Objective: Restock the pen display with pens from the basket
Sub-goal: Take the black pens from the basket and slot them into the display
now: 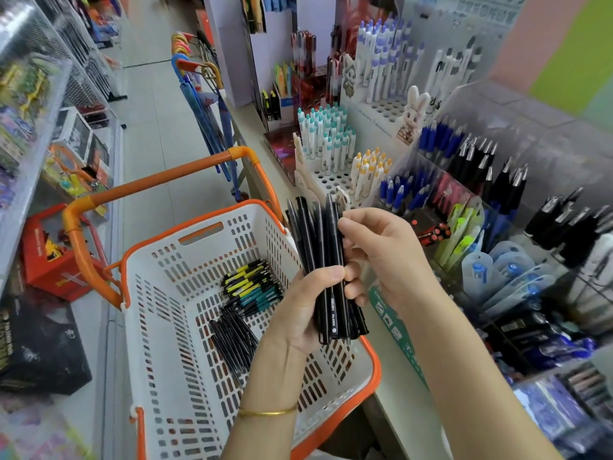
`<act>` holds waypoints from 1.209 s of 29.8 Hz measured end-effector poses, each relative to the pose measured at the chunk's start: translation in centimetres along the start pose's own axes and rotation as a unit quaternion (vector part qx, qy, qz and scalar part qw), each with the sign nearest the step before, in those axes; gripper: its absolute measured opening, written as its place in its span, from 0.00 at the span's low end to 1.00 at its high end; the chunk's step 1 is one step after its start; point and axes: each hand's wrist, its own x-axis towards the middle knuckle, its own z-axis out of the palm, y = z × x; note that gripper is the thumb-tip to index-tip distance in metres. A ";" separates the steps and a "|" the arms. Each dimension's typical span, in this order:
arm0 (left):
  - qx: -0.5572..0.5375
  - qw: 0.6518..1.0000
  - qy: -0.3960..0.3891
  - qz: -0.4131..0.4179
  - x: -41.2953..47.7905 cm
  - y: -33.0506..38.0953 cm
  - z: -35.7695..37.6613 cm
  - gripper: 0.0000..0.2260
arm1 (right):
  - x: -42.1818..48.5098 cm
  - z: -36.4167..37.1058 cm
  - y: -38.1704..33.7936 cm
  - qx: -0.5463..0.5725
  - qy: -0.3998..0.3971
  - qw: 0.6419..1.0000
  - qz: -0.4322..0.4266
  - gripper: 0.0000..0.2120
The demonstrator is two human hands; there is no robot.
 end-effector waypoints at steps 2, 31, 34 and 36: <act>0.013 0.999 0.029 0.003 0.1 -0.1 0.1 0.20 | 0.5 0.0 0.2 -0.026 0.029 0.999 -0.008 0.06; -0.067 0.951 0.303 0.008 2.8 -0.5 0.5 0.11 | -1.5 1.3 4.9 -0.194 0.202 0.925 -0.257 0.20; -0.106 0.953 0.284 0.013 2.9 -0.4 0.1 0.09 | -1.4 1.1 5.9 -0.276 0.191 0.897 -0.287 0.13; -0.118 0.953 0.280 0.011 3.0 -0.4 -0.2 0.09 | -1.5 1.0 5.9 -0.278 0.162 0.902 -0.289 0.08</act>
